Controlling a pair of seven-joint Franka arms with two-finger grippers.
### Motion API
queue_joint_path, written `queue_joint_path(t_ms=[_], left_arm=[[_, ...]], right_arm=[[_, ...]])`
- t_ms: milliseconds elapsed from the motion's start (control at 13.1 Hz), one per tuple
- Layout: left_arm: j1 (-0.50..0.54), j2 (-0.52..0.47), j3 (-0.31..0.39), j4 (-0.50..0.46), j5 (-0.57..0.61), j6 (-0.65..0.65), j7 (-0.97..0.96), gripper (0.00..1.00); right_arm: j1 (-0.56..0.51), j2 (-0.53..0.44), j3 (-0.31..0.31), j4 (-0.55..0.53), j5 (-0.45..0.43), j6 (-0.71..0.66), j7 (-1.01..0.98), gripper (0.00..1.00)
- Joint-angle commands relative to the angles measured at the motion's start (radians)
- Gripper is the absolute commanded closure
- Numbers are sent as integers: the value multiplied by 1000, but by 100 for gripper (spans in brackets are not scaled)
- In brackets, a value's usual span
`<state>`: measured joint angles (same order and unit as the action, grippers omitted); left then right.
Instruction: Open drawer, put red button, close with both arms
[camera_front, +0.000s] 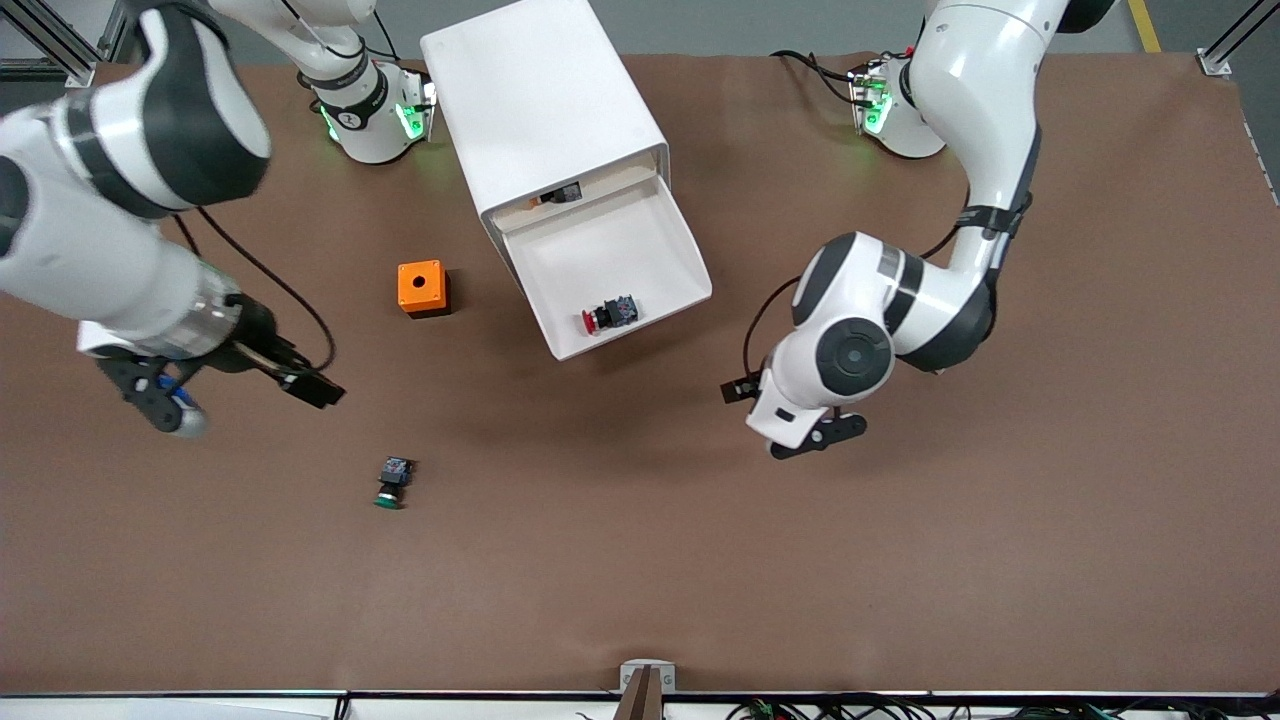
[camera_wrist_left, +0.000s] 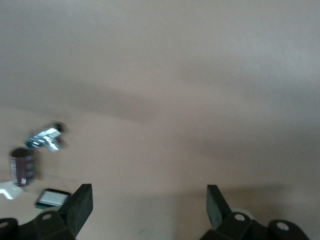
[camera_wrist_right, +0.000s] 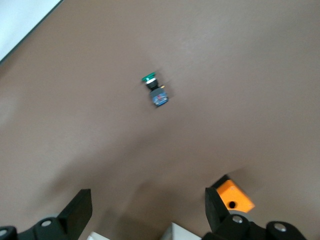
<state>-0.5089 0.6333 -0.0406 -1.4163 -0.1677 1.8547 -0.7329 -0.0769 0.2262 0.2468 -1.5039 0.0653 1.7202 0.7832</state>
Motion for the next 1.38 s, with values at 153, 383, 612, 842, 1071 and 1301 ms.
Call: queue_joint_path(t_ms=[153, 383, 612, 842, 1071, 1301], left_arm=[[-14, 6, -128, -18, 7, 18, -133, 0], [-83, 25, -153, -16, 7, 18, -229, 0], [-157, 35, -153, -16, 7, 21, -295, 0], [-203, 40, -153, -18, -73, 21, -304, 0], [-252, 54, -154, -21, -101, 18, -339, 0], [-287, 57, -153, -23, -121, 12, -373, 0]], right_arm=[[72, -148, -210, -27, 68, -128, -371, 0], [86, -189, -276, -39, 57, -134, -500, 0], [83, -211, -287, -58, 36, -128, -552, 0], [68, -203, -277, -55, 24, -126, -559, 0], [69, -206, -264, -62, -1, -122, -565, 0], [66, -228, -256, -88, -59, -99, -633, 0]])
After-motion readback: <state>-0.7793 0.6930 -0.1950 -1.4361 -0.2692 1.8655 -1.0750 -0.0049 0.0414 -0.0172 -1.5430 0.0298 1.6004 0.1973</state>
